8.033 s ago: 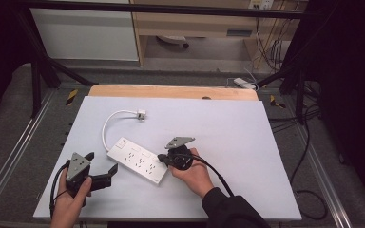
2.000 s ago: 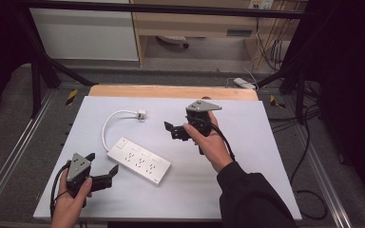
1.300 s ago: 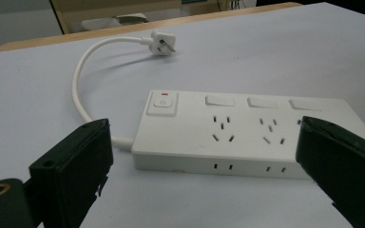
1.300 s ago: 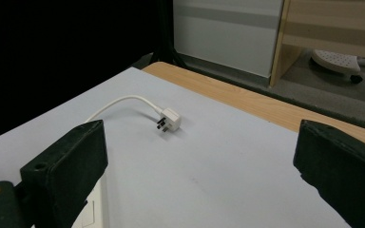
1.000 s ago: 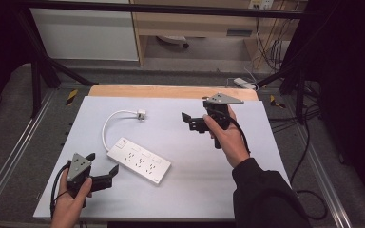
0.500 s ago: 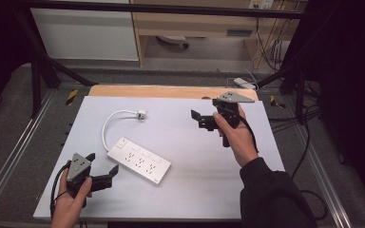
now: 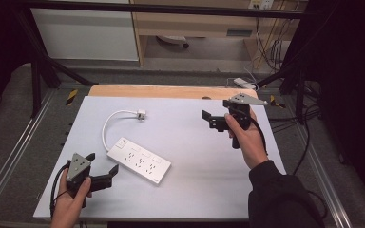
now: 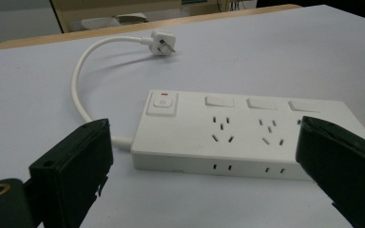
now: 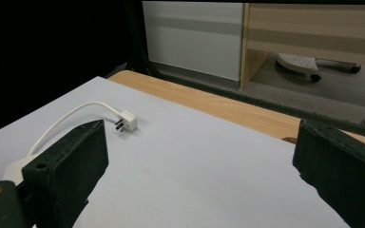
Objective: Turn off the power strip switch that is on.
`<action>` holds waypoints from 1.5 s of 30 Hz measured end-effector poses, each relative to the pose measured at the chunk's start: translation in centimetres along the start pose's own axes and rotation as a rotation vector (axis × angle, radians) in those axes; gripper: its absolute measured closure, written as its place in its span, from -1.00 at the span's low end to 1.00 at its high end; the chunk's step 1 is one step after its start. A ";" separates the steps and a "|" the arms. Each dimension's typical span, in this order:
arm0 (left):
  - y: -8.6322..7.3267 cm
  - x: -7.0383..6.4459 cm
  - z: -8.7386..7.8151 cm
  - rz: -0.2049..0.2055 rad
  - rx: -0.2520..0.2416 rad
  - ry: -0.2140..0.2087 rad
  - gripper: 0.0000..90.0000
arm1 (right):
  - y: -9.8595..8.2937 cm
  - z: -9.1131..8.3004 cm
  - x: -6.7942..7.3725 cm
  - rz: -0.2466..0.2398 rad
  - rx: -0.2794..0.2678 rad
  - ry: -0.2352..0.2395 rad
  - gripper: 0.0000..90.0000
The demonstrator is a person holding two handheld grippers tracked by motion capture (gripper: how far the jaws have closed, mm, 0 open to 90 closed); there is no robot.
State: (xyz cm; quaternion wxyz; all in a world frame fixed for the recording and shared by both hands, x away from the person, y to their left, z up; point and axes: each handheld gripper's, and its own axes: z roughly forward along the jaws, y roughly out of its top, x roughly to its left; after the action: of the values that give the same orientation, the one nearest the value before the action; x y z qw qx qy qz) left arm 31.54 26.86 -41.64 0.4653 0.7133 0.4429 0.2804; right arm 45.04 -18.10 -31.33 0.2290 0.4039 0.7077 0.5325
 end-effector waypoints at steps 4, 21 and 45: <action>0.0 0.0 0.0 -0.003 -0.001 -0.001 -0.89 | -0.3 -0.6 -0.4 0.003 -0.003 -0.006 -0.88; 0.0 0.1 -0.1 -0.014 -0.007 -0.001 -0.89 | -2.7 -4.0 -2.1 0.014 -0.022 -0.032 -0.87; 0.0 0.2 -0.2 -0.033 -0.021 -0.003 -0.89 | -8.8 -8.2 -4.1 0.056 -0.023 -0.107 -0.81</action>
State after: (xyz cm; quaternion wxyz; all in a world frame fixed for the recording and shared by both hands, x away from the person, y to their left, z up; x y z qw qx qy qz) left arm 31.46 27.12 -41.54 0.4777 0.7014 0.4510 0.2764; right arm 38.34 -27.06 -37.33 0.2563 0.4488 0.6767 0.5243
